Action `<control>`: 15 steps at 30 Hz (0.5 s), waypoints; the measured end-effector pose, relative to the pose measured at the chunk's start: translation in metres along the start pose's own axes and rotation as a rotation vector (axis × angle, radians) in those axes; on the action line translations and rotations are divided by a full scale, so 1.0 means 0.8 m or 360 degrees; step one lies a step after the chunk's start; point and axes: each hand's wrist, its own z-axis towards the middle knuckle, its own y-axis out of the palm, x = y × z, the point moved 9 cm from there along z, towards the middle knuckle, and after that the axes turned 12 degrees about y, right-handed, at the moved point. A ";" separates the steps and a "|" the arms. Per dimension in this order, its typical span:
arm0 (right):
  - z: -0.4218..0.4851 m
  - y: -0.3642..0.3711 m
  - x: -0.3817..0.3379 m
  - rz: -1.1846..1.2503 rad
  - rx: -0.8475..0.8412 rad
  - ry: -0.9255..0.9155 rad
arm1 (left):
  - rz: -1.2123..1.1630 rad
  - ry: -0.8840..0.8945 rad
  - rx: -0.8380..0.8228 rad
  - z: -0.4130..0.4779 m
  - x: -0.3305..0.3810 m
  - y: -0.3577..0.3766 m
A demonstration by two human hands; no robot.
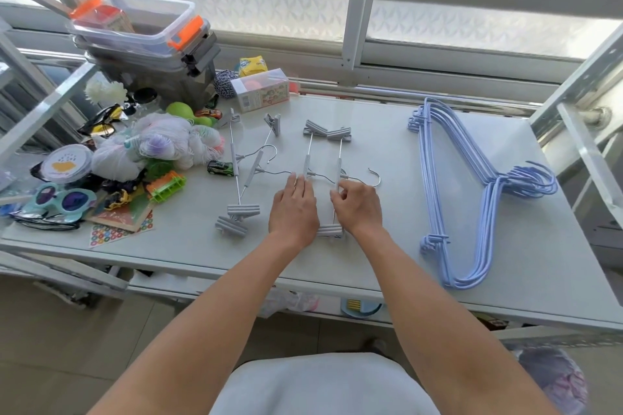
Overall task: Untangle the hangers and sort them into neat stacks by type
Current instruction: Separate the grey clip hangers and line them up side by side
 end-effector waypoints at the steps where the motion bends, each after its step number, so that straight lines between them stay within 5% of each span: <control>1: 0.000 0.000 0.001 0.0011 -0.0006 0.0017 | 0.0009 0.0003 -0.0007 0.001 0.000 0.001; 6: -0.004 -0.002 0.008 -0.0016 0.0044 0.0054 | -0.0022 0.0044 0.0018 0.003 -0.001 -0.001; 9: -0.006 -0.001 0.011 -0.0014 0.0012 0.0061 | -0.0278 0.0008 0.0308 0.001 -0.005 -0.021; 13: 0.002 -0.002 0.014 0.0077 -0.0108 0.0102 | -0.0532 -0.0373 0.0870 -0.019 -0.054 -0.074; 15: 0.004 -0.008 0.014 0.0177 -0.0113 0.0143 | -0.0458 -0.0625 0.0893 -0.029 -0.091 -0.086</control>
